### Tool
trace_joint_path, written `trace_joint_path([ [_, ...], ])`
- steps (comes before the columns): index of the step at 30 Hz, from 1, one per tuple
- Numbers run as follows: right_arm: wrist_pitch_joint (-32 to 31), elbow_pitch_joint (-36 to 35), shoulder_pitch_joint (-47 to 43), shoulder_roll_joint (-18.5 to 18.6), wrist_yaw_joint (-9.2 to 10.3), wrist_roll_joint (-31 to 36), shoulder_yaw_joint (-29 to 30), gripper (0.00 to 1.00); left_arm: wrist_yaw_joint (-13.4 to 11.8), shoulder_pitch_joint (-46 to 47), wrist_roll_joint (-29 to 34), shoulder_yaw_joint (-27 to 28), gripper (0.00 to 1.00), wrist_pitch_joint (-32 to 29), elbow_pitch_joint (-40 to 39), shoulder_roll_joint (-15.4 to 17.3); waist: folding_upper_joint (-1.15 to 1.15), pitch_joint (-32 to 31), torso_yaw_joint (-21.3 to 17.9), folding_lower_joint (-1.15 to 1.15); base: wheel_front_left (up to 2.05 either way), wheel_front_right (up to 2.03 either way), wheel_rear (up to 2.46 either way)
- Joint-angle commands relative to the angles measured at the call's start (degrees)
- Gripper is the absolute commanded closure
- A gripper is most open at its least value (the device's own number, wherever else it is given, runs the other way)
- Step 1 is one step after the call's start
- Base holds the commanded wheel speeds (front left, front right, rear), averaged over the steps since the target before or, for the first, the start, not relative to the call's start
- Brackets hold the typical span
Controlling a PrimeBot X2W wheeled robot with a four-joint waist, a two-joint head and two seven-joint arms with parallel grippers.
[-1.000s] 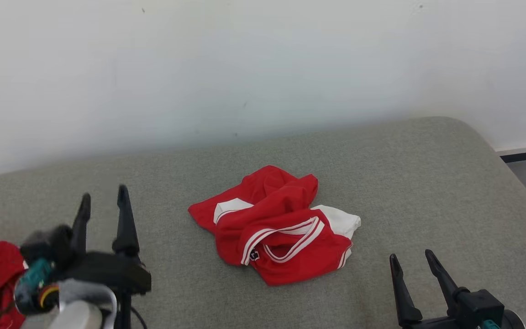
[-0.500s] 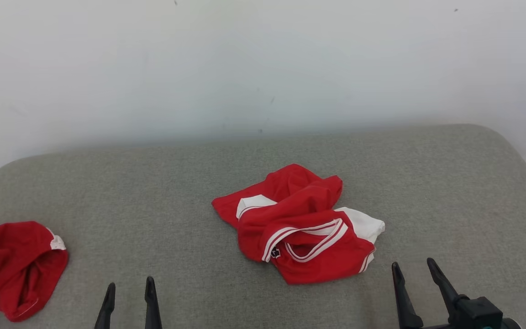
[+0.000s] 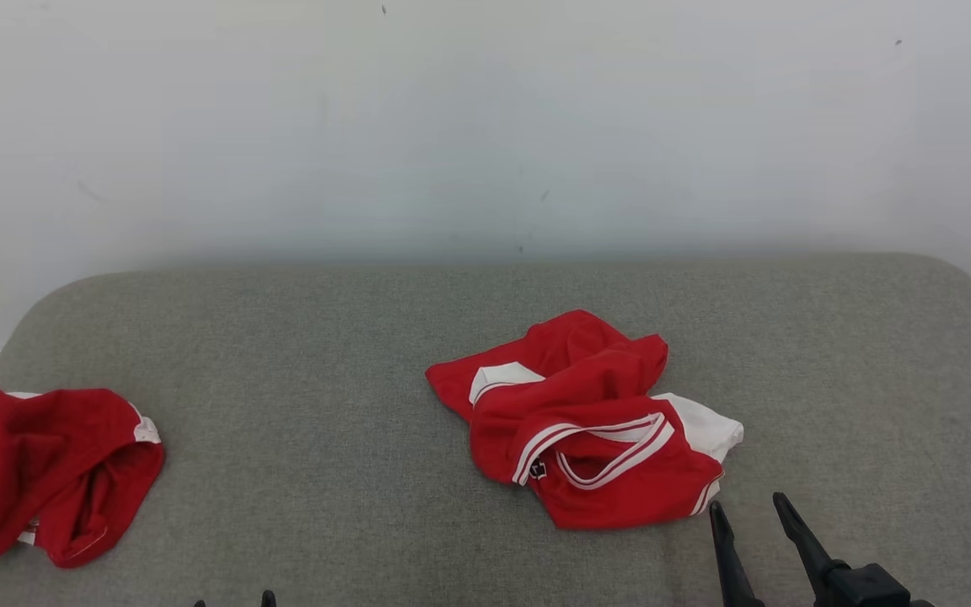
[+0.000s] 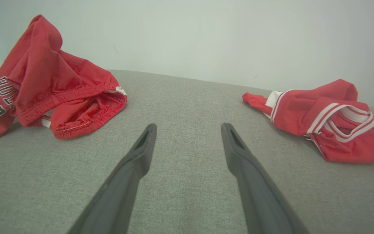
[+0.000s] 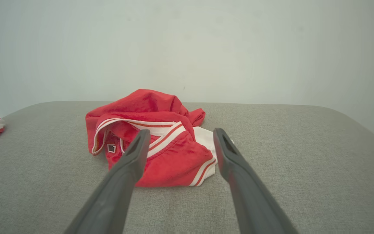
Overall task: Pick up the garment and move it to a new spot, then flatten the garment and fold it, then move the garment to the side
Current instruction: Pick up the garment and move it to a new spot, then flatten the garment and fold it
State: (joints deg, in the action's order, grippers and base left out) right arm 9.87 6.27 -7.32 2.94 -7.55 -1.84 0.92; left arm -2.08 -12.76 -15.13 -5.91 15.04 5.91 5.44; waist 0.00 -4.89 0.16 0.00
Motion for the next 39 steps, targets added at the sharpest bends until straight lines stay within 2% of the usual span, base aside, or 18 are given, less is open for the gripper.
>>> trace_joint_path([
  [1, 0.3, 0.1, -0.4, -0.1, 0.13, 0.4, 0.1, 0.00, 0.4, 0.5, 0.7, 0.5, 0.00, 0.2, 0.3, -0.1, 0.00, 0.0, -0.2, 0.00, 0.00, 0.00, 0.00],
  [9, -0.4, -0.3, -0.1, -0.1, 0.13, 0.2, 0.6, 0.00, 4.7, 3.1, 0.7, 3.3, 0.00, 0.2, 1.8, 0.1, 0.00, 0.5, -1.4, 0.00, 0.00, 0.00, 0.00],
  [13, -0.6, -0.6, -0.2, -0.1, 0.13, 0.1, 0.3, 0.00, 5.9, 3.2, 1.3, 4.4, 0.00, 0.2, 2.2, -0.1, 0.00, 0.7, -2.0, 0.00, 0.00, 0.00, 0.00],
  [39, -1.0, -0.2, 0.4, -0.1, 0.13, -1.2, 0.0, 0.00, 6.6, 2.0, 4.0, 6.4, 0.00, 0.2, 3.4, -2.2, 0.00, 0.9, -3.3, 0.00, 0.00, 0.00, 0.00],
])
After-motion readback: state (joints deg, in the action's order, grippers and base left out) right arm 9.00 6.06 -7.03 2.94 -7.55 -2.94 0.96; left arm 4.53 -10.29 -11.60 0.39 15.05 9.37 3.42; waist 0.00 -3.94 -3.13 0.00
